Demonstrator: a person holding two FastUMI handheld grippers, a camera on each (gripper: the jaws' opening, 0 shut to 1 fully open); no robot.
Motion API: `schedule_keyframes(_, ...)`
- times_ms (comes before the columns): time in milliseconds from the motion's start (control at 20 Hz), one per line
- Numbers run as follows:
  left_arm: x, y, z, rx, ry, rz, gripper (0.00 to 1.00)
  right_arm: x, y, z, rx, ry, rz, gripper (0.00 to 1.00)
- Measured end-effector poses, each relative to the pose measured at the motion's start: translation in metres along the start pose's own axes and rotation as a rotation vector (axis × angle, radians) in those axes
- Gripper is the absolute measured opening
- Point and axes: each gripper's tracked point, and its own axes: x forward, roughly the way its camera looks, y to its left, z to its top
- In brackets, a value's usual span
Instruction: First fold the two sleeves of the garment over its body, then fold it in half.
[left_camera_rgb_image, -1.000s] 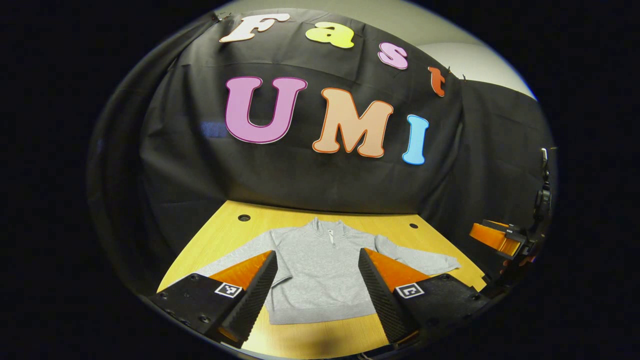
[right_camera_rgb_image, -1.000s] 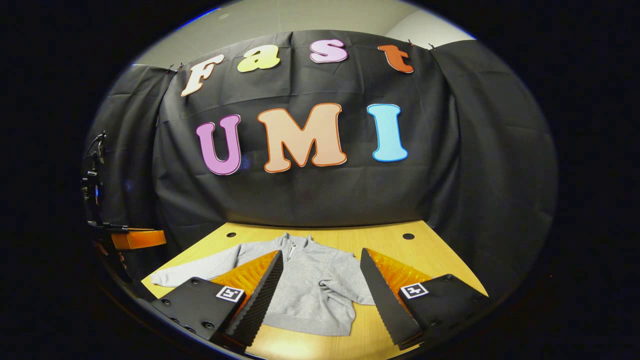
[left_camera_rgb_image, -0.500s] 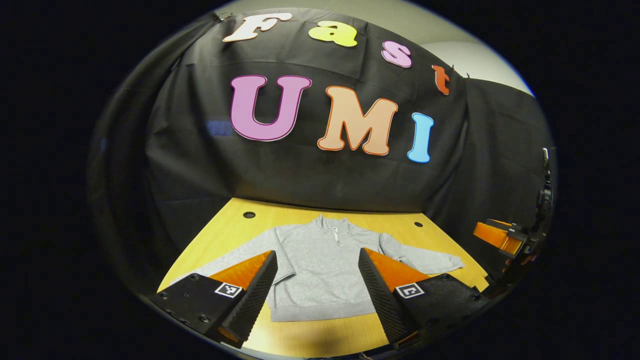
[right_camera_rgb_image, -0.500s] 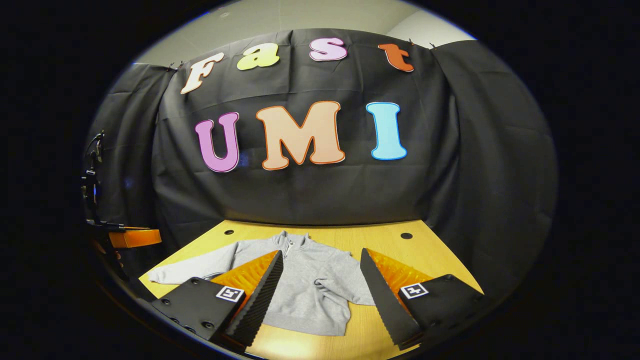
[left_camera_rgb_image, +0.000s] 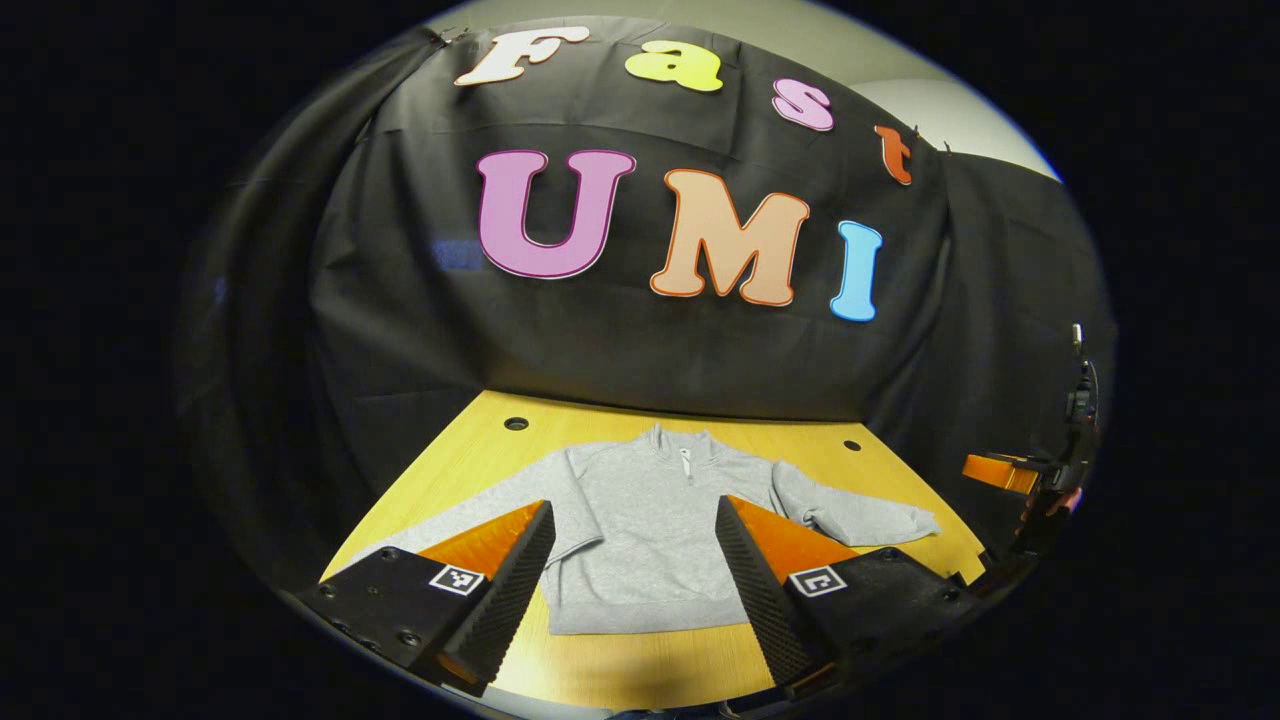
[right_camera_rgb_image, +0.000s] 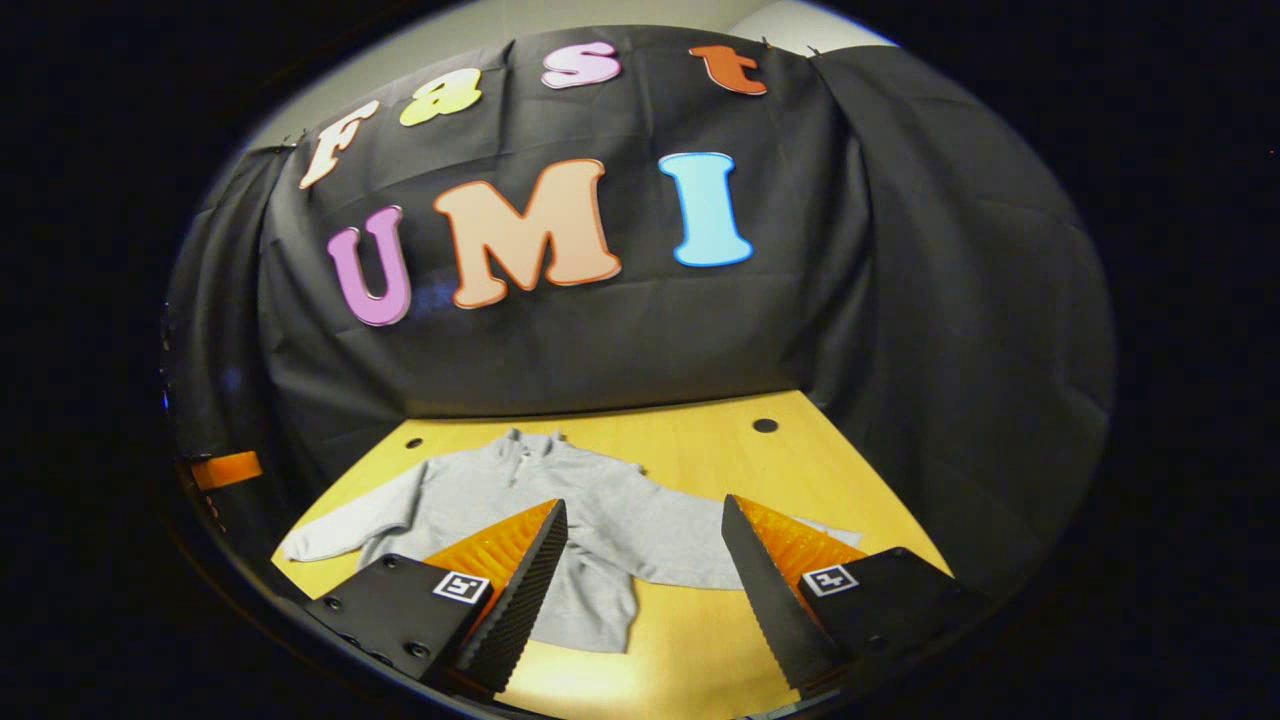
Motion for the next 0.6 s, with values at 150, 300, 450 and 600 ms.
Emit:
schedule_keyframes(150,-0.002,0.001,0.001,-0.009,-0.009,0.031,0.94,0.014,-0.050,-0.015,-0.021,0.039,-0.078,0.98)
schedule_keyframes(300,-0.007,-0.001,0.001,-0.010,-0.010,0.053,0.94,0.035,-0.092,-0.036,-0.063,0.094,-0.132,0.98)
schedule_keyframes(450,-0.011,-0.003,-0.003,0.009,-0.001,0.075,0.94,0.058,-0.123,-0.068,-0.094,0.178,-0.141,0.98)
schedule_keyframes(600,-0.013,-0.003,-0.005,0.033,0.008,0.105,0.94,0.084,-0.151,-0.104,-0.076,0.274,-0.154,0.98)
